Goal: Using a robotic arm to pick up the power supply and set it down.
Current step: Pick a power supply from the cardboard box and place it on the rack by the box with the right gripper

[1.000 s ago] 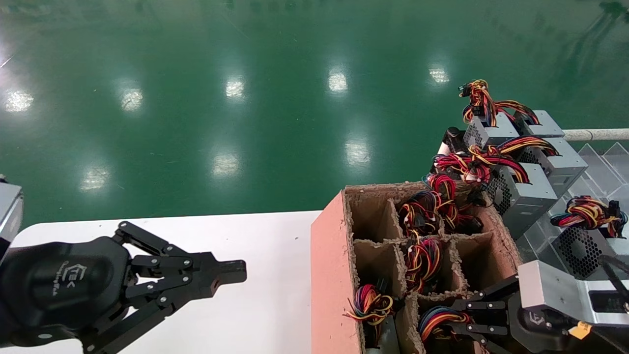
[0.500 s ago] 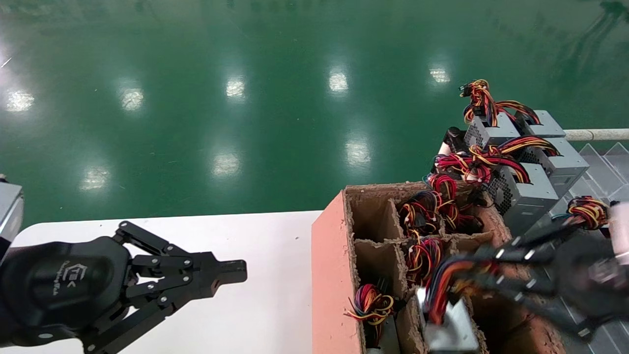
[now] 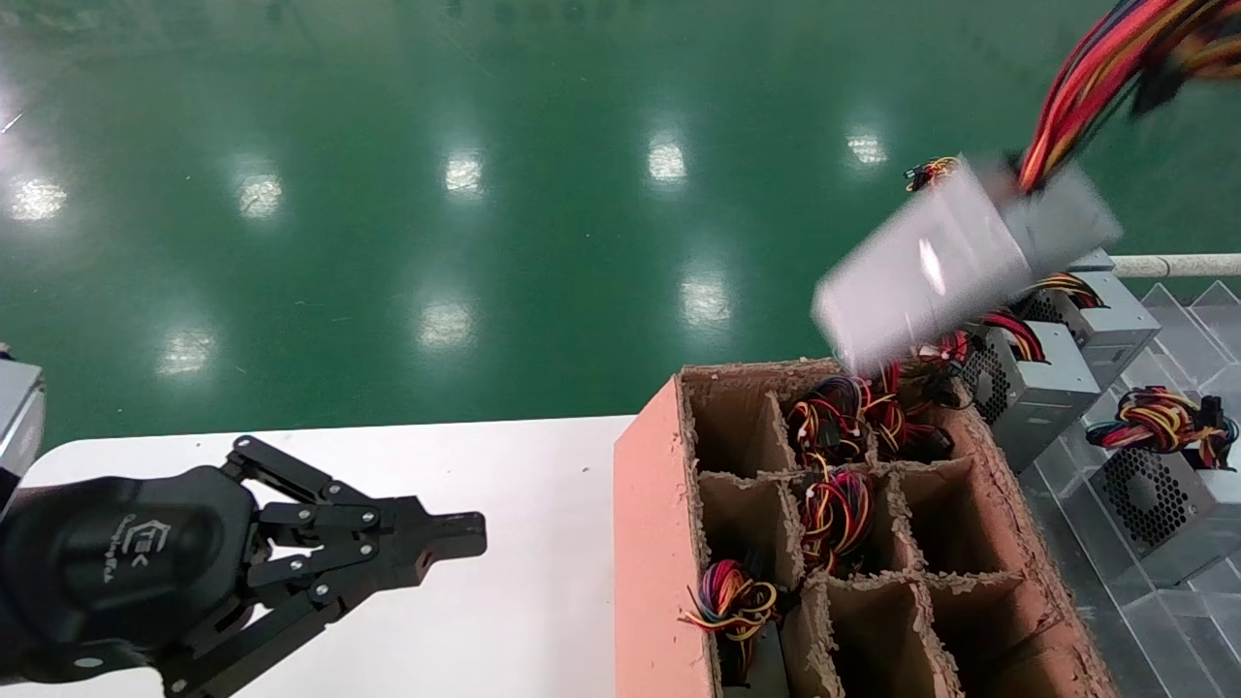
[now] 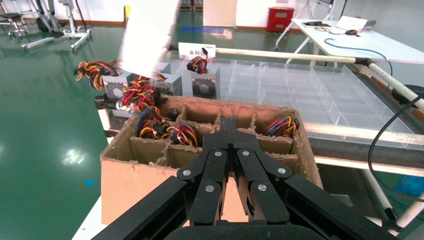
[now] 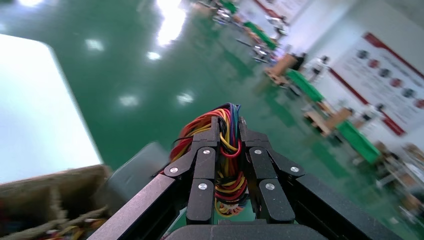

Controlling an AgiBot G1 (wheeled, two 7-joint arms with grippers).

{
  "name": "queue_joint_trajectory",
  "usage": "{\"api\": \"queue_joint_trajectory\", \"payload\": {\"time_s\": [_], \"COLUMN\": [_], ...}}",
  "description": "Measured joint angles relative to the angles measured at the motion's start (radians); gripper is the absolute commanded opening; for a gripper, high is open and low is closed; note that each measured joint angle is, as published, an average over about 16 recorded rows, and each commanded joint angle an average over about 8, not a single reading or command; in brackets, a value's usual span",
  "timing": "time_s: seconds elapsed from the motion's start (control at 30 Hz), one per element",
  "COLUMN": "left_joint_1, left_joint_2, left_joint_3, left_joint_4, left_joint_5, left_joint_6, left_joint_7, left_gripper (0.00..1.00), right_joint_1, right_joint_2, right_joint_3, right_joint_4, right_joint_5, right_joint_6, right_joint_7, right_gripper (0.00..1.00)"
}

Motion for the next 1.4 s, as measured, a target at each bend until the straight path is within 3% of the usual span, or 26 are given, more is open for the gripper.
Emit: {"api": "queue_joint_trajectory", "payload": {"time_s": [0.3,1.03,1.4], "left_joint_1": [0.0,0.0,0.0], "left_joint_2": [0.0,0.0,0.0], "left_joint_3": [0.0,0.001,0.001], "left_joint_4": [0.0,0.0,0.0], "left_joint_5": [0.0,0.0,-0.001], "left_joint_6": [0.0,0.0,0.0], "left_joint_7": [0.0,0.0,0.0], "left_gripper": [0.0,0.0,0.0], "right_joint_1": [-0.012,-0.149,-0.222], "right_joint_2": [0.001,0.152,0.178], "right_joint_3": [-0.003,0.013,0.004], "right_joint_4": [-0.101,-0.295,-0.321], "right_joint_5": [-0.038,0.046,0.063], "right_joint_6": [0.04,-0.088,-0.071], "right_joint_7": [-0.019,-0.032,-0.055], "right_gripper": [0.0,0.0,0.0]}}
